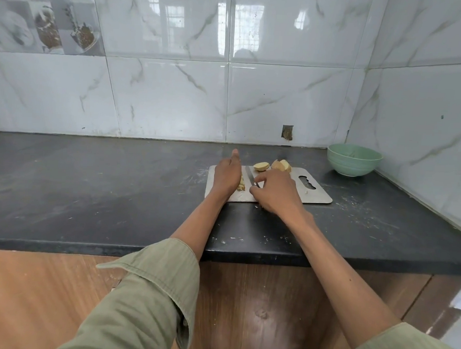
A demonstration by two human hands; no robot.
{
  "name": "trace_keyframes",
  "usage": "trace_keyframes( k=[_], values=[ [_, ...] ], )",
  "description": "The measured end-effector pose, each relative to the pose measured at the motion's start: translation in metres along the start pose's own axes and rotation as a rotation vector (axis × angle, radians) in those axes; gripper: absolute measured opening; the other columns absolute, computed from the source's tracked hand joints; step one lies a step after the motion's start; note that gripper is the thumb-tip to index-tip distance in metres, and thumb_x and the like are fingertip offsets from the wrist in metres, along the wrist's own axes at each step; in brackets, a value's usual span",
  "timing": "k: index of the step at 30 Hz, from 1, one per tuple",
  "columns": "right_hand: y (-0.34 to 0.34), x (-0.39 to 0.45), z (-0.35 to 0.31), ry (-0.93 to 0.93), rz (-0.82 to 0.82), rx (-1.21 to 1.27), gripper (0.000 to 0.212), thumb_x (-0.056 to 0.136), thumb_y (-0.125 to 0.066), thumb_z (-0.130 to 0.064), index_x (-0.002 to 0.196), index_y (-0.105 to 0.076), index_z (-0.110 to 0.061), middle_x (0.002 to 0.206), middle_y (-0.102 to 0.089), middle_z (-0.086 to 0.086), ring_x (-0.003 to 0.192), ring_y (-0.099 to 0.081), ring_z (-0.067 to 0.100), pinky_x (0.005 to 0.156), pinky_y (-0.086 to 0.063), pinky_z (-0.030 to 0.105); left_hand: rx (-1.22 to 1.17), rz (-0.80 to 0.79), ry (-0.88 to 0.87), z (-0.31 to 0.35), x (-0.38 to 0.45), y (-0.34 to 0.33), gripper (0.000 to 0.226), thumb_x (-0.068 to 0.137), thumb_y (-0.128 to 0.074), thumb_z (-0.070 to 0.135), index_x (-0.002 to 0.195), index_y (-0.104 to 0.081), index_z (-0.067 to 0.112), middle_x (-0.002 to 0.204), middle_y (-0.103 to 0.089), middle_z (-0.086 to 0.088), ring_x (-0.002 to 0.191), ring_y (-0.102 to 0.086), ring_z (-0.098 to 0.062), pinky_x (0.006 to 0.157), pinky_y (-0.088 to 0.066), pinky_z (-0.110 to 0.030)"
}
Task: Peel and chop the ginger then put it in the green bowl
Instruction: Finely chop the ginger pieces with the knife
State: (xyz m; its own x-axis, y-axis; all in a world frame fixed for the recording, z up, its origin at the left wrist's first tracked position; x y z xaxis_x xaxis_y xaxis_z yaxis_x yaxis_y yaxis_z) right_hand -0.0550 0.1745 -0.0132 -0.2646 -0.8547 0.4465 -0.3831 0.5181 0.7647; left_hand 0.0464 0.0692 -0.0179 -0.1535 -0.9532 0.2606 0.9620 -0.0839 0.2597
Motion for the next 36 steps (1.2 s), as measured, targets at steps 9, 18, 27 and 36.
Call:
trace_keyframes(
  k=[9, 18, 27, 36],
  values=[
    [0.041, 0.036, 0.045, 0.203, 0.069, 0.134, 0.028, 0.09, -0.067, -0.026, 0.117, -0.075, -0.03, 0.071, -0.063, -0.002, 0.066, -0.057, 0.015, 0.062, -0.048, 0.037, 0.131, -0.006, -0.079, -0.003, 0.005, -0.003, 0.04, 0.111, -0.032, 0.043, 0.094, -0.056, 0.016, 0.096, -0.061, -0.002, 0.09, -0.054, -0.019, 0.082, -0.039, -0.034],
    [0.039, 0.052, 0.074, 0.029, 0.24, 0.239, 0.027, 0.089, -0.065, -0.025, 0.115, -0.075, -0.022, 0.063, -0.05, -0.017, 0.061, -0.05, 0.002, 0.063, -0.043, 0.029, 0.611, -0.088, -0.436, 0.012, 0.02, -0.03, 0.03, 0.097, -0.056, 0.02, 0.124, -0.066, 0.016, 0.127, -0.067, -0.003, 0.118, -0.061, -0.023, 0.097, -0.051, -0.038],
    [0.035, 0.061, 0.088, -0.077, 0.221, 0.286, 0.024, 0.091, -0.065, -0.029, 0.112, -0.074, -0.022, 0.071, -0.06, -0.013, 0.064, -0.062, 0.008, 0.059, -0.049, 0.029, 0.832, -0.142, -0.353, 0.001, 0.047, -0.06, 0.033, 0.101, -0.054, 0.029, 0.131, -0.063, 0.02, 0.135, -0.065, -0.009, 0.127, -0.058, -0.03, 0.113, -0.038, -0.052],
    [0.027, 0.055, 0.083, -0.206, -0.102, 0.57, 0.019, 0.101, -0.054, -0.024, 0.119, -0.057, -0.019, 0.1, -0.069, 0.005, 0.061, -0.076, 0.025, 0.08, -0.062, 0.048, 0.967, -0.075, -0.429, 0.006, 0.047, -0.064, 0.02, 0.092, -0.056, 0.035, 0.103, -0.069, 0.024, 0.101, -0.072, -0.003, 0.105, -0.065, -0.028, 0.107, -0.033, -0.056]
  ],
)
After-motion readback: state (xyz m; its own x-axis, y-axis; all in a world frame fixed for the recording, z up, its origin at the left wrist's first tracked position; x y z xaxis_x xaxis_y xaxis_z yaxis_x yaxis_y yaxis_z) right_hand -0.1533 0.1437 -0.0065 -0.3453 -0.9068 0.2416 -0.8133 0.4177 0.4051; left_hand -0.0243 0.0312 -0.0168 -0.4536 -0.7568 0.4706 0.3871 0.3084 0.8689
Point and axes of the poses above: each hand's wrist, its own x-axis towards the middle knuckle, its own y-axis out of the back of the hand, z = x × y, the point moved 1 cm from there along x, towards the middle knuckle
